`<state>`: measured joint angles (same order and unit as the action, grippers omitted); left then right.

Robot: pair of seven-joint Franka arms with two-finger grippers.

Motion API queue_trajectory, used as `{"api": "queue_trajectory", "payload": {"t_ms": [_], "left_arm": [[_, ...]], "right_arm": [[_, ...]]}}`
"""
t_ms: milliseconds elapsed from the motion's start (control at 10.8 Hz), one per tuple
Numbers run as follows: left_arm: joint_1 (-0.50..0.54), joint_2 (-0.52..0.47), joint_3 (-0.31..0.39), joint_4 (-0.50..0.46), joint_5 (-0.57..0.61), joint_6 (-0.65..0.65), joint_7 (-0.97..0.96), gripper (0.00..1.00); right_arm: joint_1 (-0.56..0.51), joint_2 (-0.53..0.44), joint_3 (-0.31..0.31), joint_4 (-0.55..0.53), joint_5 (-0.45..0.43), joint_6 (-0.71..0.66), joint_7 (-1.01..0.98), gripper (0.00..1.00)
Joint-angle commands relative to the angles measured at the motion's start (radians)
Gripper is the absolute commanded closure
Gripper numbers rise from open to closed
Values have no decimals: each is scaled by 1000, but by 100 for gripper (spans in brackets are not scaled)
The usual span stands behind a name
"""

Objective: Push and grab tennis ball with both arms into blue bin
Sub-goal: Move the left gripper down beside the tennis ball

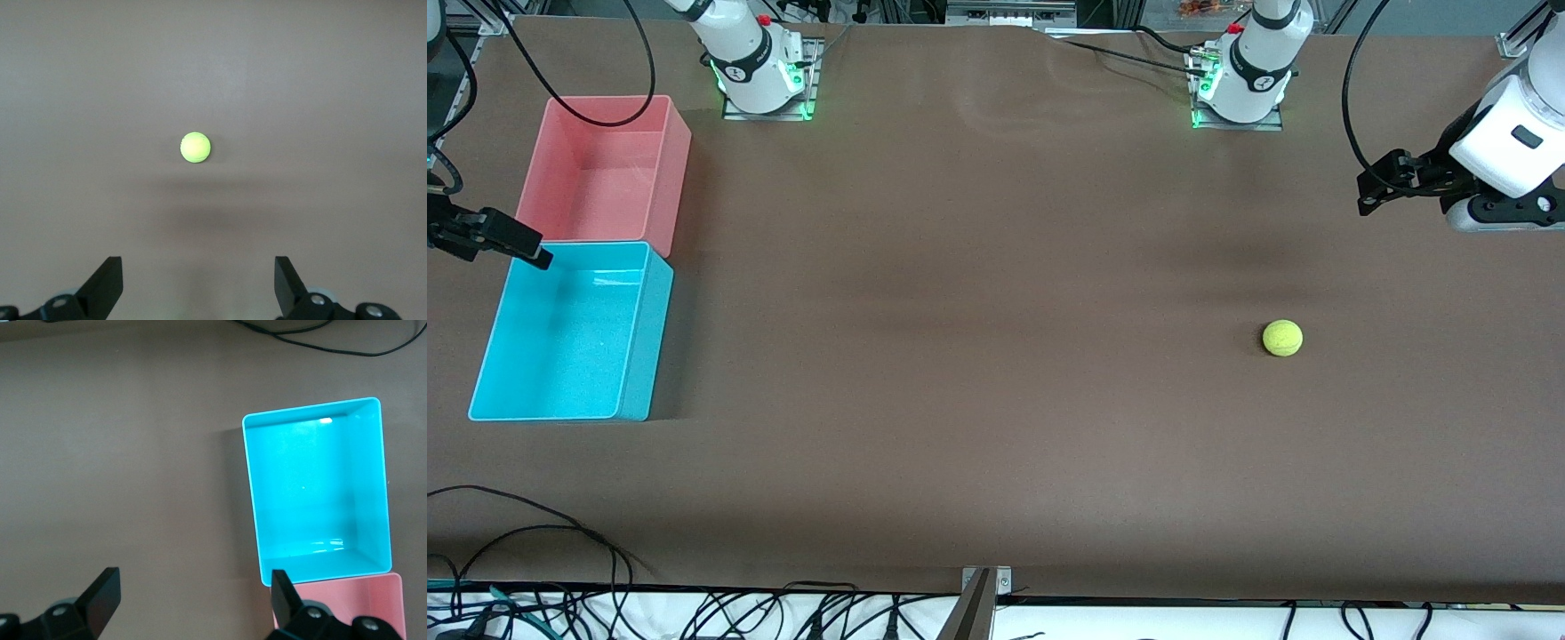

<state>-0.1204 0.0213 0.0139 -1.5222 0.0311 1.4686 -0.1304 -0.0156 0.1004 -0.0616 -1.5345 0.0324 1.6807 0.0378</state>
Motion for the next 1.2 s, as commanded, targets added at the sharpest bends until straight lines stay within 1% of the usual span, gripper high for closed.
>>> {"api": "queue_trajectory", "payload": {"t_ms": [0,92,185,277,369,462,554,923,1108], "left_arm": [[10,6,-8,7,21,-16,-2,0],[16,5,-8,-3,21,-7,-2,0],[16,3,-8,-33,21,19,-2,0],[18,-9,-8,-100,23,77,-2,0],[19,-14,-6,-189,23,157,-2,0],[36,-12,-5,-254,23,233,6,0],[54,-15,-5,-271,23,252,9,0],[59,-38,-3,-319,32,285,0,0],[64,-14,-3,-322,32,291,18,0]], "right_arm": [[2,13,-1,17,14,-19,11,0],[2,13,-1,19,15,-19,11,0],[2,13,-1,19,15,-19,10,0],[2,13,-1,19,15,-19,11,0],[2,13,-1,19,15,-19,11,0],[0,13,-1,19,15,-19,10,0],[2,15,-1,19,14,-19,11,0],[2,15,-1,17,14,-19,10,0],[2,15,-1,19,14,-19,10,0]]}}
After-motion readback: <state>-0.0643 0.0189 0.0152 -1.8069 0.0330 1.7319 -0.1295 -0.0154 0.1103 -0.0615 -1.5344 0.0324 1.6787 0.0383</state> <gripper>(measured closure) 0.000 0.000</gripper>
